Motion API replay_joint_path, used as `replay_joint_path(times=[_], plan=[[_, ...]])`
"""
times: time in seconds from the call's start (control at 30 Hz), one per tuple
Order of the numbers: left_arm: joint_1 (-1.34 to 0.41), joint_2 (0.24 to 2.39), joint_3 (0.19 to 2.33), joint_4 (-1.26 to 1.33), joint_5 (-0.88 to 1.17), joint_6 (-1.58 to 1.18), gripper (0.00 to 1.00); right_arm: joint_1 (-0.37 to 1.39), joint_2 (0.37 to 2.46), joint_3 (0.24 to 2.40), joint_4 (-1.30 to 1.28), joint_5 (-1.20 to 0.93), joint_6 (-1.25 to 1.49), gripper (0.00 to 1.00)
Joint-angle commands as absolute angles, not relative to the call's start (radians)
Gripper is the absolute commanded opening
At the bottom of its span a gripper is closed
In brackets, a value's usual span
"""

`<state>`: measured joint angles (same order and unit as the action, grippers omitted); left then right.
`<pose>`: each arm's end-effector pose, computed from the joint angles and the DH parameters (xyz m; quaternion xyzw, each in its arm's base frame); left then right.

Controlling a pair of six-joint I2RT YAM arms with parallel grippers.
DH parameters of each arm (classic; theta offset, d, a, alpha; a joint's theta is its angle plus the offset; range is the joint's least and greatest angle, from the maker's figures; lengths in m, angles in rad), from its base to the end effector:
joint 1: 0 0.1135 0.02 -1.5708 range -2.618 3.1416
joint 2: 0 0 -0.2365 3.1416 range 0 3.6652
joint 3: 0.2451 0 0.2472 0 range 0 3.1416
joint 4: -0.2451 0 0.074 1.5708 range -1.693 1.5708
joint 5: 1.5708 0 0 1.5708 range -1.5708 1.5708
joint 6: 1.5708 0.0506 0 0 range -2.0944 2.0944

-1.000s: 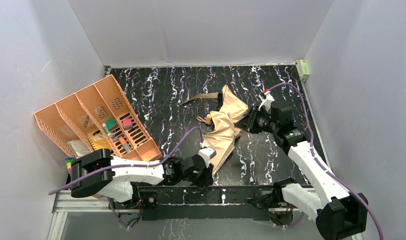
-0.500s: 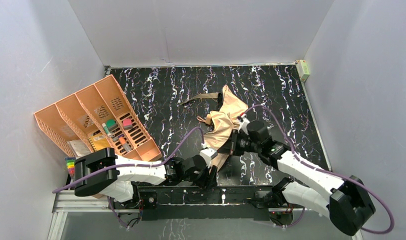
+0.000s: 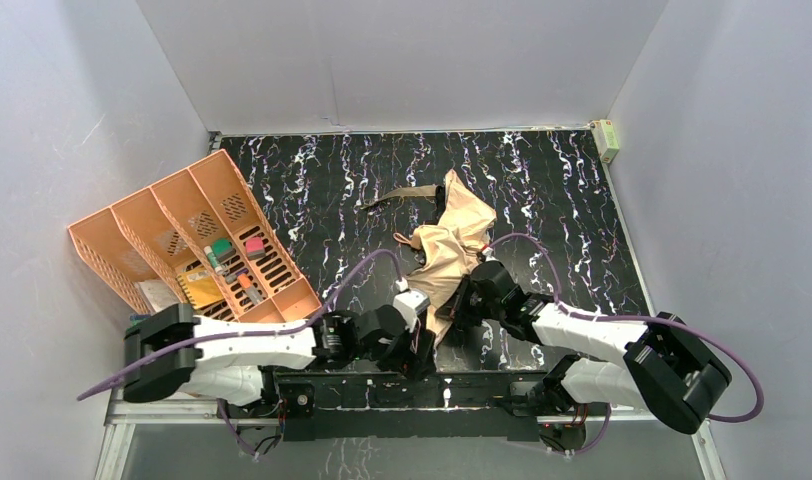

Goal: Put away the umbrella

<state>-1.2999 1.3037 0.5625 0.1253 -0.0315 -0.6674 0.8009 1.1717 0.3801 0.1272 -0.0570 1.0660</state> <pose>0.0756 -0.2661 0.1520 0.2693 0.8463 -0.3748 0.2662 0.1631 0.1724 0.1262 0.1064 0.8925 0.3670 0.2399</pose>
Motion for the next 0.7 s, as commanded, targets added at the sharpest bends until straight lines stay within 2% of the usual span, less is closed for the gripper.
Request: replay_joint_path(times=[0.0, 0.1, 0.17, 0.33, 0.5, 0.67], plan=[[-1.304, 1.118, 0.649, -0.065, -0.146, -0.678, 0.89, 0.805, 1.177, 0.35, 0.094, 0.038, 1.096, 0.02], [-1.256, 1.039, 0.717, -0.155, -0.205, -0.685, 0.92, 0.805, 1.193, 0.32, 0.09, 0.038, 1.085, 0.02], [-1.152, 1.025, 0.775, -0.191, -0.174, -0.684, 0.92, 0.805, 1.199, 0.299, 0.087, 0.039, 1.079, 0.02], [-0.818, 1.171, 0.949, -0.174, 0.119, -0.698, 0.92, 0.805, 1.201, 0.27, 0.076, 0.062, 1.069, 0.02], [-0.745, 1.39, 1.153, -0.202, 0.174, -0.686, 0.93, 0.805, 1.22, 0.284, 0.083, 0.065, 1.045, 0.02], [-0.671, 1.489, 1.164, -0.124, 0.247, -0.738, 0.86, 0.805, 1.236, 0.299, 0.093, 0.054, 1.032, 0.02]])
